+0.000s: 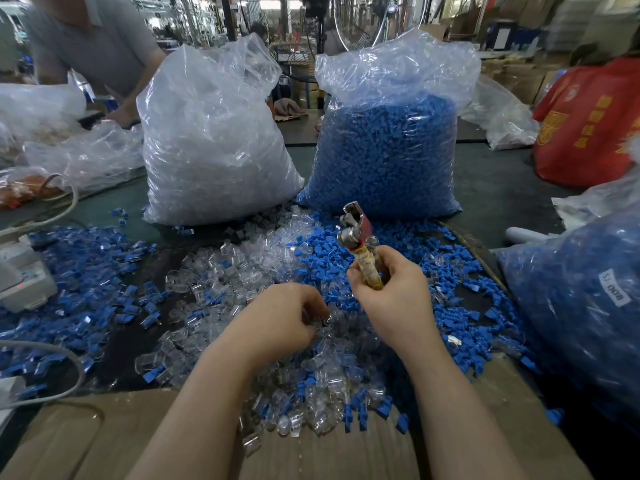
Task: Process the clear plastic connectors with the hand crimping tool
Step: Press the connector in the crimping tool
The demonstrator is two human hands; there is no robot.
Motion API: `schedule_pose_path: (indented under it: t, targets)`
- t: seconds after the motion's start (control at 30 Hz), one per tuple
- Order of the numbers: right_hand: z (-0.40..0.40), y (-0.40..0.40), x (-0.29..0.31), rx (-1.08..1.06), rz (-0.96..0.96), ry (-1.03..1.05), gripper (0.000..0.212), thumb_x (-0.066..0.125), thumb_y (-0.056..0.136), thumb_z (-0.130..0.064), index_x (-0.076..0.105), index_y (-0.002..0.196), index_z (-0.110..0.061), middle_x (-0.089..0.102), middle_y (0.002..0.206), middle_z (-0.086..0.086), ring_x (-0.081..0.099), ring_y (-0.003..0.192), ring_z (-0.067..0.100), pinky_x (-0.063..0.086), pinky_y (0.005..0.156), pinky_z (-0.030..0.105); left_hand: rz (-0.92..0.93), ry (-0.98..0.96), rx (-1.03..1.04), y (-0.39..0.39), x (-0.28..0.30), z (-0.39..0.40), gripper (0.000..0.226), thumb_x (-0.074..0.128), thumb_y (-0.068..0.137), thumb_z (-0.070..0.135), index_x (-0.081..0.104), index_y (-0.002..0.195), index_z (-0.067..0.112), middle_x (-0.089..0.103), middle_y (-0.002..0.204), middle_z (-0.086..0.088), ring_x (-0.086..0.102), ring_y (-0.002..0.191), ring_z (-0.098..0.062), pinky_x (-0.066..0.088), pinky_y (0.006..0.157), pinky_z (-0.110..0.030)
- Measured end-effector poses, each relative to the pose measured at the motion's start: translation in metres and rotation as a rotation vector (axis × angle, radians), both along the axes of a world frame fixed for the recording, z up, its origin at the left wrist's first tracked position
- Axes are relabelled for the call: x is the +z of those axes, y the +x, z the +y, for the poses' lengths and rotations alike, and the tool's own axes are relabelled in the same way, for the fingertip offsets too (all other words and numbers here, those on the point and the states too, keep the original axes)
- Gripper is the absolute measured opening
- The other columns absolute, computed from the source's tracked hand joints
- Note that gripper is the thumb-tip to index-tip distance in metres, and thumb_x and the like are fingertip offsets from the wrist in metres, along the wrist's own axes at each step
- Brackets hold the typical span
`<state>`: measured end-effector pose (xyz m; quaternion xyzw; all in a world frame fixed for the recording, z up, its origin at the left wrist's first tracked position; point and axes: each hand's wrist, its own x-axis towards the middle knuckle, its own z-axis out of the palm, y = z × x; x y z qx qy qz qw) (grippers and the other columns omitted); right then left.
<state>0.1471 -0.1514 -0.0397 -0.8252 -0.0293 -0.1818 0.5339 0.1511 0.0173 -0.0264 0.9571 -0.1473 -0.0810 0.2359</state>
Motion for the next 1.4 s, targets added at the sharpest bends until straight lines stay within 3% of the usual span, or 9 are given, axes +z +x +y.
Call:
schedule_pose_path:
  t: [0.2,0.27,0.37,0.5,0.67,0.8,0.87,1.07,1.4]
  targets:
    - [0.000,0.000,-0.001,-0.006,-0.004,-0.020,0.016,0.068,0.086,-0.025,0.057,0.075,-0.024,0.057,0.066,-0.013,0.048,0.055,0.010,0.043,0.055,0.032,-0.034,-0.064,0.094,0.001,-0.007,-0.002,0.021,0.082,0.078,0.023,0.067,0.092,0.029,0.064,0.088,0.017,0.061,0.082,-0.001,0.052,0.075,-0.019]
    - [0.000,0.000,0.000,-0.006,-0.005,-0.012,0.016,0.068,0.086,-0.025,0.057,0.075,-0.023,0.058,0.068,-0.010,0.049,0.056,0.012,0.044,0.056,0.036,-0.030,-0.157,0.159,0.001,-0.008,-0.001,0.021,0.085,0.074,0.026,0.066,0.084,0.030,0.067,0.083,0.014,0.062,0.076,0.001,0.052,0.069,-0.016]
    - [0.001,-0.001,0.002,-0.007,-0.004,0.007,0.015,0.068,0.086,-0.025,0.058,0.076,-0.020,0.058,0.068,-0.003,0.052,0.060,0.019,0.046,0.059,0.042,-0.033,-0.393,0.261,0.002,-0.006,0.000,0.022,0.087,0.071,0.025,0.066,0.074,0.024,0.070,0.068,0.010,0.065,0.063,0.002,0.047,0.054,-0.009]
    - [0.001,-0.002,0.005,0.009,0.002,0.027,0.012,0.068,0.087,-0.023,0.061,0.079,-0.017,0.059,0.068,0.003,0.054,0.064,0.025,0.048,0.062,0.045,0.008,-0.701,0.324,0.000,0.000,0.003,0.015,0.085,0.073,0.021,0.071,0.077,0.021,0.074,0.072,0.006,0.070,0.067,-0.009,0.054,0.061,-0.016]
    - [0.002,-0.004,0.006,0.063,-0.006,0.094,0.013,0.068,0.090,-0.020,0.061,0.081,-0.012,0.050,0.060,-0.003,0.040,0.053,0.006,0.039,0.052,0.026,0.188,-1.097,0.343,0.000,0.005,0.002,0.022,0.081,0.062,0.022,0.075,0.083,0.018,0.076,0.083,-0.004,0.070,0.076,-0.014,0.059,0.071,-0.025]
    - [0.002,-0.005,0.006,0.088,-0.023,0.121,0.013,0.067,0.091,-0.019,0.061,0.080,-0.015,0.048,0.056,-0.012,0.040,0.051,0.004,0.037,0.049,0.017,0.280,-1.258,0.291,-0.001,0.005,0.001,0.026,0.077,0.067,0.016,0.069,0.091,0.010,0.076,0.095,-0.012,0.074,0.087,-0.021,0.058,0.068,-0.024]
    - [0.002,-0.005,0.007,0.100,-0.026,0.124,0.012,0.067,0.091,-0.018,0.061,0.080,-0.016,0.050,0.057,-0.013,0.042,0.051,0.003,0.037,0.050,0.016,0.250,-1.264,0.276,-0.002,0.005,0.001,0.024,0.078,0.067,0.014,0.070,0.090,0.011,0.076,0.094,-0.012,0.074,0.086,-0.021,0.057,0.069,-0.022]
    - [0.005,-0.006,0.009,0.137,-0.043,0.150,0.018,0.068,0.090,-0.014,0.062,0.080,-0.026,0.061,0.065,-0.019,0.053,0.057,-0.002,0.042,0.056,0.011,-0.018,-1.012,0.262,-0.004,0.004,-0.003,0.027,0.081,0.073,0.003,0.069,0.094,0.015,0.075,0.084,0.004,0.070,0.077,-0.007,0.053,0.070,-0.015]
    - [0.005,-0.006,0.009,0.143,-0.066,0.149,0.011,0.069,0.090,-0.016,0.064,0.083,-0.022,0.063,0.076,-0.001,0.054,0.061,0.007,0.046,0.058,0.018,-0.034,-0.963,0.212,-0.006,0.009,-0.003,0.024,0.076,0.078,0.003,0.076,0.091,0.023,0.077,0.091,0.009,0.072,0.085,-0.005,0.053,0.073,-0.012]
